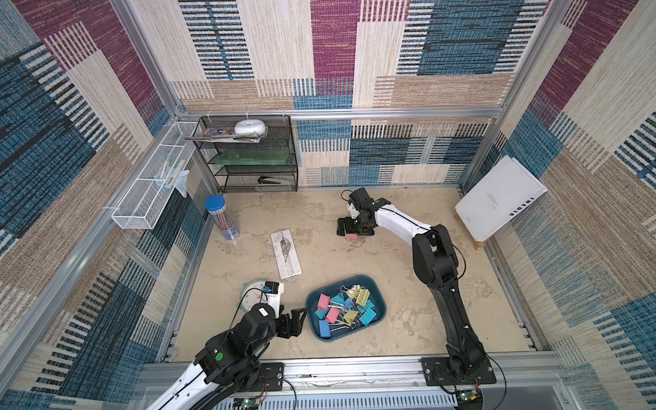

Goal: Put the binder clips in the storage box
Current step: Pick up the binder clip at the center of the board.

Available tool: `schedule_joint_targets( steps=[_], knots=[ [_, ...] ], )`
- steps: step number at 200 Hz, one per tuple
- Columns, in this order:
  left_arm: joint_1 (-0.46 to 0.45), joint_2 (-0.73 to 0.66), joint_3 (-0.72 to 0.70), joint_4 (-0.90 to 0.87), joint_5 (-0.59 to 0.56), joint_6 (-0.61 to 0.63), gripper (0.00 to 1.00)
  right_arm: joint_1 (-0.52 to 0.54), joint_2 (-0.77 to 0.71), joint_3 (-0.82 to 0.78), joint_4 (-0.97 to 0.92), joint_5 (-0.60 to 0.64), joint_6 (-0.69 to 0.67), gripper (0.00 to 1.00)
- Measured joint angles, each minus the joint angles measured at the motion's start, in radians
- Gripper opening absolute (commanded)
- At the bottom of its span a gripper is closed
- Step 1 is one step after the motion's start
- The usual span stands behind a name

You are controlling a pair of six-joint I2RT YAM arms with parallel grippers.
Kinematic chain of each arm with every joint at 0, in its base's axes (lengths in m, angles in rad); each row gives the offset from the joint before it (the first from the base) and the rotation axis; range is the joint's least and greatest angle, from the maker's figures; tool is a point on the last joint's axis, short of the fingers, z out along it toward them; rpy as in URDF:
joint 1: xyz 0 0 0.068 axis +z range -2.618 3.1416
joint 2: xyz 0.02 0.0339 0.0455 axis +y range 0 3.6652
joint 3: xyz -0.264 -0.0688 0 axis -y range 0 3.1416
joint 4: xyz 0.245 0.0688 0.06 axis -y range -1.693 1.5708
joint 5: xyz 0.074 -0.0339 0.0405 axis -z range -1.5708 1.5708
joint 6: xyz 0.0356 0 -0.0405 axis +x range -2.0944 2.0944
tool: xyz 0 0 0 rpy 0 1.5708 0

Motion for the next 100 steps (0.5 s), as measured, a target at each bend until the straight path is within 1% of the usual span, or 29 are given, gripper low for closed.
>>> schedule_joint_targets(
  steps=[18, 23, 28, 34, 40, 50, 60, 74, 90, 100],
  knots=[
    [0.0, -0.004, 0.0, 0.0, 0.0, 0.0, 0.9, 0.002, 0.0, -0.015, 0.018, 0.011, -0.003, 1.0],
    [0.0, -0.005, 0.0, 0.0, 0.0, 0.0, 0.9, 0.002, 0.002, -0.015, 0.019, 0.013, -0.003, 0.93],
    [-0.001, -0.007, 0.0, 0.0, 0.0, 0.0, 0.9, 0.002, 0.005, -0.015, 0.019, 0.015, -0.003, 0.88],
    [-0.001, -0.008, 0.0, 0.0, 0.0, 0.0, 0.9, 0.003, 0.008, -0.012, 0.016, 0.023, -0.002, 0.85],
    [-0.001, -0.009, 0.0, 0.0, 0.001, 0.0, 0.9, 0.003, 0.012, -0.011, 0.012, 0.039, 0.001, 0.85],
    [-0.001, -0.011, -0.001, 0.0, 0.002, 0.0, 0.9, 0.003, 0.013, -0.011, 0.011, 0.049, 0.007, 0.78],
    [-0.001, -0.014, -0.001, -0.001, 0.003, 0.0, 0.9, 0.004, 0.015, -0.011, 0.01, 0.067, 0.012, 0.74],
    [-0.001, -0.019, -0.002, -0.001, 0.003, 0.0, 0.9, 0.003, 0.017, -0.014, 0.01, 0.084, 0.024, 0.66],
    [-0.002, -0.023, -0.005, -0.001, 0.003, 0.0, 0.9, 0.003, 0.018, -0.014, 0.008, 0.097, 0.032, 0.62],
    [-0.002, -0.024, -0.005, -0.001, 0.003, 0.0, 0.9, 0.003, 0.018, -0.015, 0.008, 0.102, 0.036, 0.58]
  ],
)
